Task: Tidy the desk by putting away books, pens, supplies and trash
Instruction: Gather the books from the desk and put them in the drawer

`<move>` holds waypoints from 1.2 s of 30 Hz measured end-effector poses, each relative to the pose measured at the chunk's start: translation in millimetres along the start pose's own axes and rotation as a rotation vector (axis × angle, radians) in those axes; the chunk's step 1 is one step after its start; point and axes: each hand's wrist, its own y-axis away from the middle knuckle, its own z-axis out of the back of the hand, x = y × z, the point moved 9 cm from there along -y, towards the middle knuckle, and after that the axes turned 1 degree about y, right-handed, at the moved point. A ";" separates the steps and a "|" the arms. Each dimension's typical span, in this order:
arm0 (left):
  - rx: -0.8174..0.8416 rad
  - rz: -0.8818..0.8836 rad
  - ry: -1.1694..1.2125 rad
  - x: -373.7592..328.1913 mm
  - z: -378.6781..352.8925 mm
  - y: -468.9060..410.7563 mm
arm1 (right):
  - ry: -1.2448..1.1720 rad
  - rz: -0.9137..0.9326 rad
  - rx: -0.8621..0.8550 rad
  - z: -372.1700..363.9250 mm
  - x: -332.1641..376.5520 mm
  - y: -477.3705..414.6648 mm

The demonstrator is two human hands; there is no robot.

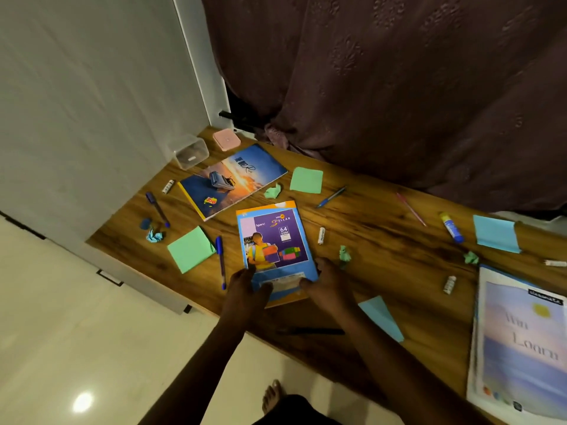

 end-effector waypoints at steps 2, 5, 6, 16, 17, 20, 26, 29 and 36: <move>-0.009 -0.014 0.001 1.9 2.7 -3.0 | -0.102 -0.059 0.012 -0.8 -2.3 -6.1; -0.007 -0.010 0.030 0.9 11.0 -6.7 | -0.212 -0.075 0.078 -6.3 2.9 -8.3; 0.000 0.008 0.065 -1.5 14.1 -5.8 | -0.255 -0.058 0.108 -8.6 9.1 -4.4; 0.113 -0.316 0.355 -165.6 22.1 54.6 | -0.513 0.381 -0.105 62.5 102.1 79.2; 0.107 -0.359 0.356 -182.3 22.5 62.2 | -0.507 0.430 -0.132 75.0 107.9 89.4; 0.110 -0.407 0.435 -222.8 8.0 83.9 | -0.384 0.535 -0.213 111.6 105.6 114.9; 0.249 -0.272 0.643 -243.0 -68.4 100.8 | -0.238 0.484 -0.136 175.3 43.3 134.8; 0.346 -0.191 0.691 -249.0 -111.1 110.6 | -0.194 0.413 -0.289 212.7 -13.1 148.9; 0.678 0.128 0.820 -235.5 -226.2 138.0 | -0.478 0.015 -0.451 278.4 -163.8 193.7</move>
